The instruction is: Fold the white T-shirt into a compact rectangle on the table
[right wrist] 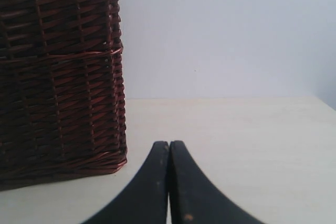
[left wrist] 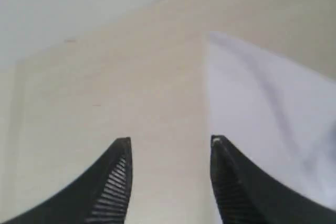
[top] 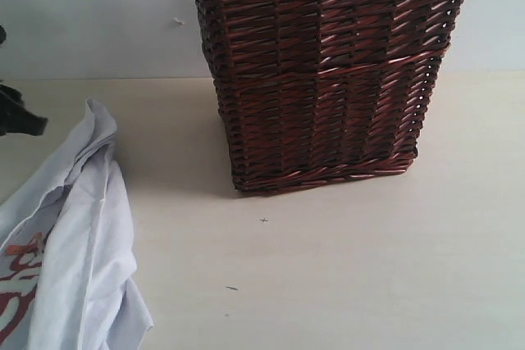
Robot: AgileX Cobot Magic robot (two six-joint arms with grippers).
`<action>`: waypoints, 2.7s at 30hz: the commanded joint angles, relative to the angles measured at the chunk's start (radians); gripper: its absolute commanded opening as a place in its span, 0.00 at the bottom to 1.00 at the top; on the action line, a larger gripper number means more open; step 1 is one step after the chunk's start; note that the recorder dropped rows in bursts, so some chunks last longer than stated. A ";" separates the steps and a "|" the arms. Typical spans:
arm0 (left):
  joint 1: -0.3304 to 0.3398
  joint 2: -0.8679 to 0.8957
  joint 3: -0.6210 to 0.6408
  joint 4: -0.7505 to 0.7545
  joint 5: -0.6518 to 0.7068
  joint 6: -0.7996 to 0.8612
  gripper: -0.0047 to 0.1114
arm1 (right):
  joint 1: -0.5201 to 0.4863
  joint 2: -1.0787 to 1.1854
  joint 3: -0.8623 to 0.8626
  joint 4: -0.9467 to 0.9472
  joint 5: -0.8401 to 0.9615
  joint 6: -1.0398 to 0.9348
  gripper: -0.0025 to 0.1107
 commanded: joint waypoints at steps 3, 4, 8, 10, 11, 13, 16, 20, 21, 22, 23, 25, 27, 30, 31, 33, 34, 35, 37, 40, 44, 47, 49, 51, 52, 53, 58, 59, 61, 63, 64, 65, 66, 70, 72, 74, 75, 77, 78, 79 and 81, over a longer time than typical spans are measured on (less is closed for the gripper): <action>0.018 0.070 -0.201 -1.048 0.286 0.969 0.40 | -0.004 -0.006 0.004 0.003 -0.008 0.001 0.02; 0.034 0.092 -0.248 -1.307 0.330 1.188 0.40 | -0.004 -0.006 0.004 0.003 -0.008 0.001 0.02; 0.058 0.135 -0.336 -1.742 0.498 1.554 0.45 | -0.004 -0.006 0.004 0.003 -0.008 0.001 0.02; 0.047 0.135 -0.319 -1.752 0.518 1.554 0.46 | -0.004 -0.006 0.004 0.003 -0.008 0.001 0.02; 0.040 0.135 -0.303 -1.752 0.518 1.564 0.46 | -0.004 -0.006 0.004 0.003 -0.008 0.001 0.02; 0.018 0.135 -0.252 -1.755 0.494 1.600 0.46 | -0.004 -0.006 0.004 0.003 -0.008 0.001 0.02; -0.006 0.135 -0.174 -1.755 0.398 1.639 0.46 | -0.004 -0.006 0.004 0.003 -0.008 0.001 0.02; -0.010 0.137 -0.113 -1.755 0.314 1.652 0.46 | -0.004 -0.006 0.004 0.003 -0.008 0.001 0.02; -0.006 0.137 -0.108 -1.748 0.301 1.647 0.46 | -0.004 -0.006 0.004 0.003 -0.008 0.001 0.02; 0.000 0.137 -0.106 -1.748 0.289 1.644 0.46 | -0.004 -0.006 0.004 0.003 -0.008 0.001 0.02; 0.001 0.137 -0.105 -1.743 0.278 1.642 0.46 | -0.004 -0.006 0.004 0.003 -0.008 0.001 0.02; 0.014 0.144 -0.105 -1.733 0.257 1.618 0.46 | -0.004 -0.006 0.004 0.003 -0.008 0.001 0.02; 0.023 0.165 -0.105 -1.733 0.242 1.618 0.46 | -0.004 -0.006 0.004 0.003 -0.008 0.001 0.02; 0.026 0.219 -0.105 -1.726 0.240 1.625 0.46 | -0.004 -0.006 0.004 0.003 -0.008 0.001 0.02; 0.026 0.234 -0.105 -1.712 0.240 1.625 0.46 | -0.004 -0.006 0.004 0.003 -0.008 0.001 0.02; 0.026 0.258 -0.105 -1.683 0.240 1.618 0.46 | -0.004 -0.006 0.004 0.003 -0.008 0.001 0.02; 0.026 0.263 -0.105 -1.670 0.237 1.613 0.46 | -0.004 -0.006 0.004 0.003 -0.008 0.001 0.02; 0.029 0.263 -0.105 -1.644 0.230 1.592 0.44 | -0.004 -0.006 0.004 0.003 -0.008 0.001 0.02; 0.032 0.263 -0.105 -1.577 0.223 1.532 0.38 | -0.004 -0.006 0.004 0.003 -0.008 0.001 0.02; 0.032 0.257 -0.105 -1.479 0.240 1.465 0.18 | -0.004 -0.006 0.004 0.003 -0.008 0.001 0.02; 0.048 0.233 -0.105 -1.446 0.246 1.442 0.04 | -0.004 -0.006 0.004 0.003 -0.008 0.001 0.02; 0.081 0.201 -0.118 -1.444 0.252 1.434 0.04 | -0.004 -0.006 0.004 0.003 -0.008 0.001 0.02; 0.112 0.172 -0.137 -1.442 0.267 1.434 0.04 | -0.004 -0.006 0.004 0.003 -0.008 0.001 0.02; 0.152 0.142 -0.160 -1.439 0.286 1.438 0.04 | -0.004 -0.006 0.004 0.003 -0.008 0.001 0.02; 0.177 0.131 -0.168 -1.439 0.295 1.438 0.04 | -0.004 -0.006 0.004 0.003 -0.008 0.001 0.02; 0.200 0.125 -0.173 -1.439 0.295 1.438 0.04 | -0.004 -0.006 0.004 0.003 -0.008 0.001 0.02; 0.363 0.133 -0.186 -1.444 0.278 1.442 0.04 | -0.004 -0.006 0.004 0.003 -0.008 0.001 0.02; 0.391 0.143 -0.186 -1.446 0.265 1.442 0.04 | -0.004 -0.006 0.004 0.003 -0.008 0.001 0.02; 0.456 0.162 -0.186 -1.465 0.221 1.431 0.04 | -0.004 -0.006 0.004 0.003 -0.008 0.001 0.02; 0.502 0.176 -0.186 -1.481 0.183 1.413 0.08 | -0.004 -0.006 0.004 0.003 -0.008 0.001 0.02; 0.518 0.183 -0.186 -1.483 0.167 1.411 0.13 | -0.004 -0.006 0.004 0.003 -0.008 0.001 0.02; 0.527 0.186 -0.186 -1.483 0.155 1.411 0.19 | -0.004 -0.006 0.004 0.003 -0.008 0.001 0.02; 0.534 0.191 -0.186 -1.483 0.144 1.411 0.25 | -0.004 -0.006 0.004 0.003 -0.008 0.001 0.02; 0.534 0.197 -0.192 -1.483 0.097 1.411 0.59 | -0.004 -0.006 0.004 0.003 -0.008 0.001 0.02; 0.533 0.195 -0.220 -1.494 0.110 1.411 0.64 | -0.004 -0.006 0.004 0.003 -0.008 0.001 0.02; 0.520 0.189 -0.251 -1.537 0.142 1.413 0.60 | -0.004 -0.006 0.004 0.003 -0.008 0.001 0.02; 0.508 0.184 -0.261 -1.560 0.153 1.420 0.56 | -0.004 -0.006 0.004 0.003 -0.008 0.001 0.02; 0.470 0.168 -0.269 -1.625 0.170 1.517 0.45 | -0.004 -0.006 0.004 0.003 -0.008 0.001 0.02; 0.449 0.163 -0.270 -1.662 0.182 1.586 0.41 | -0.004 -0.006 0.004 0.003 -0.008 0.001 0.02; 0.415 0.158 -0.270 -1.702 0.195 1.653 0.35 | -0.004 -0.006 0.004 0.003 -0.008 0.001 0.02; 0.367 0.158 -0.270 -1.792 0.226 1.761 0.29 | -0.004 -0.006 0.004 0.003 -0.008 0.001 0.02</action>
